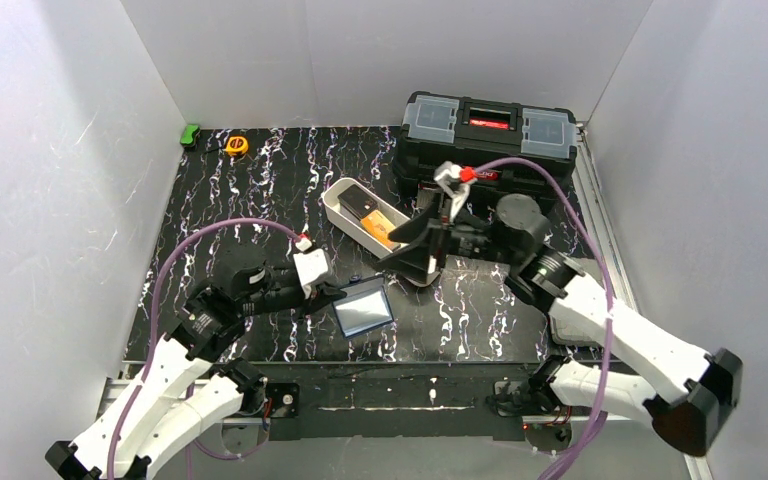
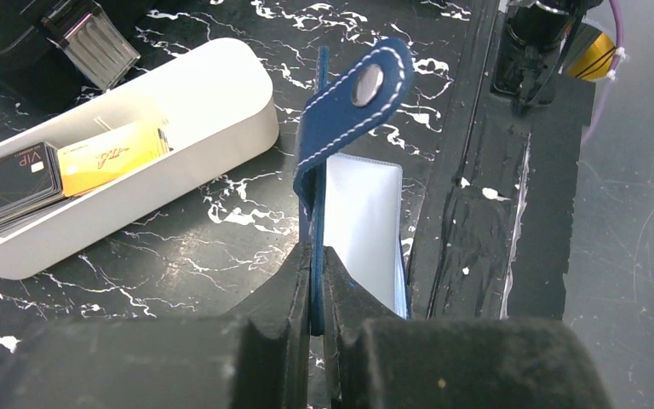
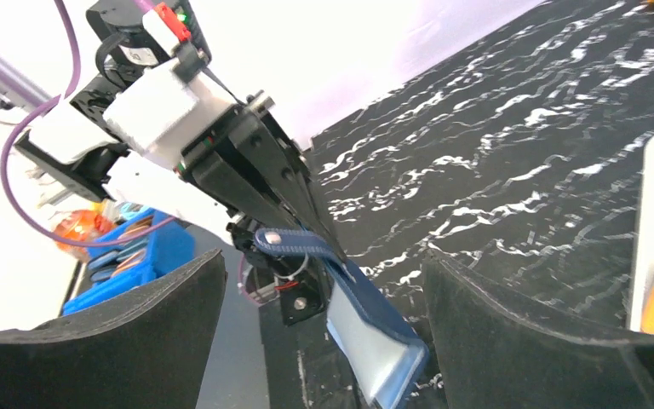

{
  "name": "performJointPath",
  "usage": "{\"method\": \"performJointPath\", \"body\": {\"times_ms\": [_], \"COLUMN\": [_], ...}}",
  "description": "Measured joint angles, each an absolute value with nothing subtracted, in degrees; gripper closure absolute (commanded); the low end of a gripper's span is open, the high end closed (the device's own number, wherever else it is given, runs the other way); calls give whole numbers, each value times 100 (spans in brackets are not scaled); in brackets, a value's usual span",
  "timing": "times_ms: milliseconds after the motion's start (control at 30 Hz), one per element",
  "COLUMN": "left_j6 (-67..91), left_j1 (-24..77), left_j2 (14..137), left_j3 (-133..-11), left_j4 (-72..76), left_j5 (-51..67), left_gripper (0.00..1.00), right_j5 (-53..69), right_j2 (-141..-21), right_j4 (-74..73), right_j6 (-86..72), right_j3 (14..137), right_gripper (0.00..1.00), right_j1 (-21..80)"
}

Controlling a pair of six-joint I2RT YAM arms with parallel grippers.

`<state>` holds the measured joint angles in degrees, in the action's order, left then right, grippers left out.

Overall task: Put the credit cards into the card holder
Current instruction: Open the card holder at the center of the board.

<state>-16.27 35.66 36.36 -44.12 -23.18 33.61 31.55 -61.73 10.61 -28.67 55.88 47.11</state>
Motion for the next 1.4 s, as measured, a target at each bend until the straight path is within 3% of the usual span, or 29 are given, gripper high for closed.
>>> {"method": "performJointPath", "body": {"times_ms": [167,433,833,1133,1400], "left_j6": [-1212,-475,64,246,292], "left_j1": [3564,3441,3273,3223,3199], "left_j2": [3752,4141,4357,4442,4453], "left_j3": [-4600,-5288,-5529,-5680,-5686], "left_j4": [-2187,-1767,-1662,-1625,-1623], "left_j5": [3201,3179,3472,3682,3774], "left_gripper": [100,100,100,100,100], "right_j5": [2928,3052,3122,2967,2882], "right_j2": [-5231,-5159,-4794,-4790,-4783], "right_j4": [1070,729,753,888,1090], "right_j6": [-2871,-2867,-2860,-2856,-2908], "right_j3": [4766,3990,3671,3601,3492], "right_gripper": [11,13,18,33,36], "right_j1": [4423,4412,4320,4200,4156]}}
